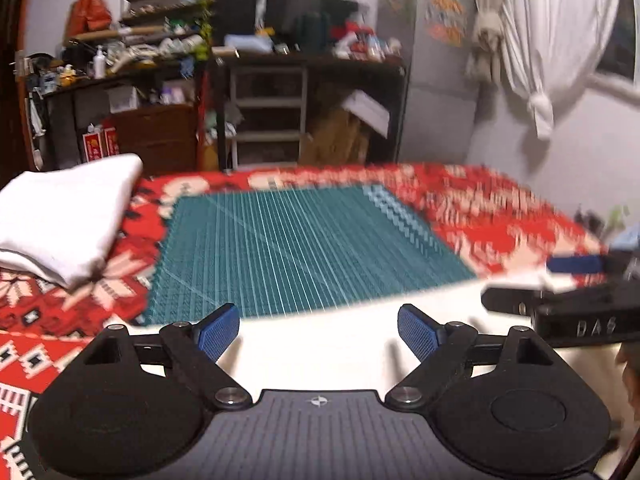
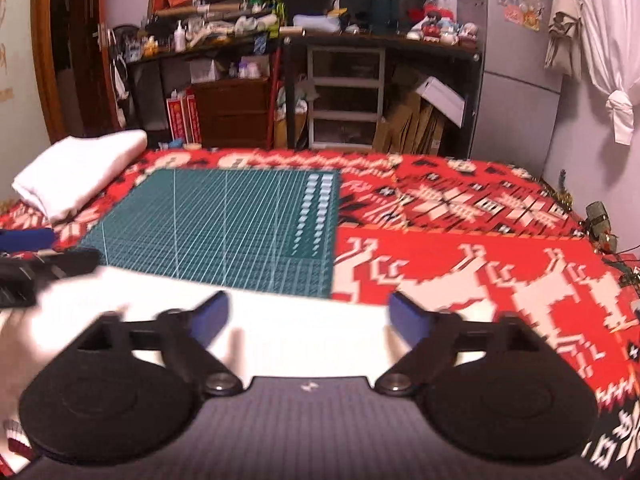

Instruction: Fold clothes

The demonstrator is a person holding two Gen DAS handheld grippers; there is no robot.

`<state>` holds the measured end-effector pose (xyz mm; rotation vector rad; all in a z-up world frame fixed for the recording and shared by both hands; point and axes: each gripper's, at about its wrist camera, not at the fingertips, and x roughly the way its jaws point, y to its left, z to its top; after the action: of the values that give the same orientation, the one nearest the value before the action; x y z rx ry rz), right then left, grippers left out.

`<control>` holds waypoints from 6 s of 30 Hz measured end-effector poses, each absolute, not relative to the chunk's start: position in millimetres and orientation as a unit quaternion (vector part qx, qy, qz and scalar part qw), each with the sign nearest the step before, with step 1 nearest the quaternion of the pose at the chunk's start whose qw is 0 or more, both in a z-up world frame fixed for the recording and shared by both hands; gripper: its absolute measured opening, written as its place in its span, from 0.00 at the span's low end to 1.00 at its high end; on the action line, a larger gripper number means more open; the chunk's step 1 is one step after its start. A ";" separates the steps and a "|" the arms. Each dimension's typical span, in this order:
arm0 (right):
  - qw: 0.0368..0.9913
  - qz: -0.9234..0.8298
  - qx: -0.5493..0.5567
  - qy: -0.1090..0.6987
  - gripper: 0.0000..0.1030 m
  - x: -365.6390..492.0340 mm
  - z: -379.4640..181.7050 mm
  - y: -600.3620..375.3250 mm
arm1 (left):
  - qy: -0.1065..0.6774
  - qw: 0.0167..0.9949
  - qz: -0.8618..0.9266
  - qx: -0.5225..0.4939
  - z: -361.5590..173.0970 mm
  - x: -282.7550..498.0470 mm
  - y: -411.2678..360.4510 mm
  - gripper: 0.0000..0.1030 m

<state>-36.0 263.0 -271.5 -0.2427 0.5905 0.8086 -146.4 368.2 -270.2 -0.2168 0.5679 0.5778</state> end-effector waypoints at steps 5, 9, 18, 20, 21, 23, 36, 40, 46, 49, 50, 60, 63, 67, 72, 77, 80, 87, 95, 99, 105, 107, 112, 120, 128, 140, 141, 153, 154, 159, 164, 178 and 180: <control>0.868 0.374 -0.138 0.296 0.99 -40.7 -289.0 267.4 | 0.288 0.909 0.287 -0.097 -288.5 -150.0 364.6 0.97; 0.866 0.375 -0.123 0.307 1.00 -37.1 -299.3 259.6 | 0.296 0.909 0.278 -0.092 -290.5 -148.3 365.2 1.00; 0.865 0.380 -0.122 0.304 1.00 -34.4 -306.9 256.0 | 0.323 0.902 0.269 -0.093 -286.3 -142.7 368.1 1.00; 0.861 0.379 -0.126 0.315 1.00 -30.9 -303.3 258.0 | 0.347 0.896 0.259 -0.097 -281.2 -139.8 370.8 1.00; 0.858 0.379 -0.129 0.323 1.00 -28.9 -300.9 258.7 | 0.358 0.893 0.254 -0.102 -278.1 -139.8 371.6 1.00; 0.850 0.381 -0.132 0.338 1.00 -26.8 -294.2 257.2 | 0.364 0.889 0.251 -0.120 -272.1 -145.6 370.8 1.00; 0.848 0.383 -0.157 0.332 1.00 -63.0 -297.8 225.0 | 0.343 0.896 0.267 -0.090 -287.1 -172.2 332.3 1.00; 0.853 0.383 -0.149 0.322 1.00 -65.5 -300.6 222.9 | 0.350 0.894 0.264 -0.090 -285.4 -170.1 334.6 1.00; 0.836 0.379 -0.166 0.361 1.00 -57.5 -289.1 228.2 | 0.395 0.876 0.258 -0.103 -274.4 -162.9 336.3 1.00; 0.839 0.367 -0.164 0.367 1.00 -61.4 -279.3 223.1 | 0.401 0.874 0.253 -0.106 -270.2 -168.7 325.6 1.00; 0.838 0.366 -0.162 0.371 1.00 -63.7 -277.5 219.8 | 0.402 0.874 0.252 -0.106 -270.8 -171.9 320.7 1.00; 0.840 0.360 -0.171 0.369 1.00 -89.0 -288.8 197.6 | 0.378 0.882 0.263 -0.103 -280.1 -187.4 302.1 1.00; 0.839 0.361 -0.172 0.369 1.00 -89.1 -288.2 197.2 | 0.386 0.878 0.262 -0.107 -279.2 -184.5 304.3 1.00; 0.834 0.358 -0.173 0.382 1.00 -83.6 -287.6 199.9 | 0.408 0.866 0.264 -0.117 -276.7 -178.5 308.2 1.00; 0.826 0.347 -0.181 0.405 1.00 -78.3 -286.3 207.7 | 0.428 0.855 0.265 -0.125 -275.0 -172.8 311.4 1.00; 0.821 0.348 -0.177 0.418 1.00 -73.2 -286.4 208.2 | 0.425 0.850 0.281 -0.129 -274.8 -169.4 309.6 1.00; 0.824 0.341 -0.173 0.418 1.00 -71.8 -286.9 209.6 | 0.416 0.854 0.285 -0.126 -275.4 -170.9 307.0 1.00; 0.841 0.333 -0.163 0.394 1.00 -79.6 -288.6 205.7 | 0.424 0.842 0.311 -0.121 -266.5 -171.0 303.2 0.93; 0.858 0.321 -0.126 0.381 0.92 -89.1 -252.7 158.5 | 0.409 0.846 0.315 -0.135 -253.7 -212.7 299.0 0.60; 0.850 0.320 -0.116 0.402 0.63 -89.0 -259.2 142.2 | 0.397 0.844 0.319 -0.168 -260.7 -233.9 304.0 0.53; 0.846 0.324 -0.116 0.407 0.35 -96.0 -277.5 128.6 | 0.390 0.844 0.326 -0.172 -262.0 -256.3 303.1 0.50; 0.846 0.326 -0.115 0.406 0.34 -98.9 -277.1 122.3 | 0.392 0.844 0.330 -0.161 -262.2 -263.4 301.9 0.47; 0.845 0.322 -0.101 0.414 0.32 -100.5 -271.7 109.5 | 0.393 0.838 0.339 -0.170 -255.9 -278.2 305.3 0.37; 0.852 0.325 -0.109 0.395 0.32 -108.1 -255.9 124.2 | 0.382 0.829 0.365 -0.185 -261.9 -303.9 319.9 0.31; 0.853 0.302 -0.103 0.412 0.32 -108.9 -268.6 109.4 | 0.379 0.807 0.398 -0.215 -261.6 -334.5 332.2 0.16; 0.855 0.310 -0.098 0.404 0.32 -115.9 -258.3 116.7 | 0.337 0.830 0.359 -0.261 -244.5 -309.0 384.3 0.12; 0.855 0.310 -0.099 0.404 0.32 -115.8 -257.7 117.7 | 0.342 0.829 0.355 -0.264 -247.8 -303.8 390.0 0.12; 0.854 0.302 -0.096 0.413 0.32 -105.0 -257.5 122.5 | 0.355 0.834 0.316 -0.281 -261.7 -276.2 421.7 0.16; 0.853 0.303 -0.095 0.414 0.32 -104.0 -257.4 123.8 | 0.355 0.834 0.316 -0.281 -261.7 -276.4 422.7 0.16; 0.852 0.306 -0.092 0.415 0.32 -101.2 -256.1 130.3 | 0.350 0.838 0.315 -0.275 -262.4 -276.3 422.4 0.04; 0.852 0.309 -0.085 0.415 0.32 -101.8 -253.9 132.7 | 0.365 0.835 0.339 -0.232 -258.0 -269.8 414.2 0.03; 0.858 0.319 -0.042 0.399 0.32 -98.6 -239.2 116.4 | 0.313 0.886 0.258 -0.225 -146.4 -210.4 351.1 0.03; 0.860 0.319 -0.035 0.396 0.32 -97.0 -236.8 109.2 | 0.322 0.886 0.236 -0.234 -145.8 -186.2 338.1 0.03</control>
<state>-97.0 109.2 -236.8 -0.0737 0.8302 0.6696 -186.2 338.1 -145.8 -0.4876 0.6703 0.4918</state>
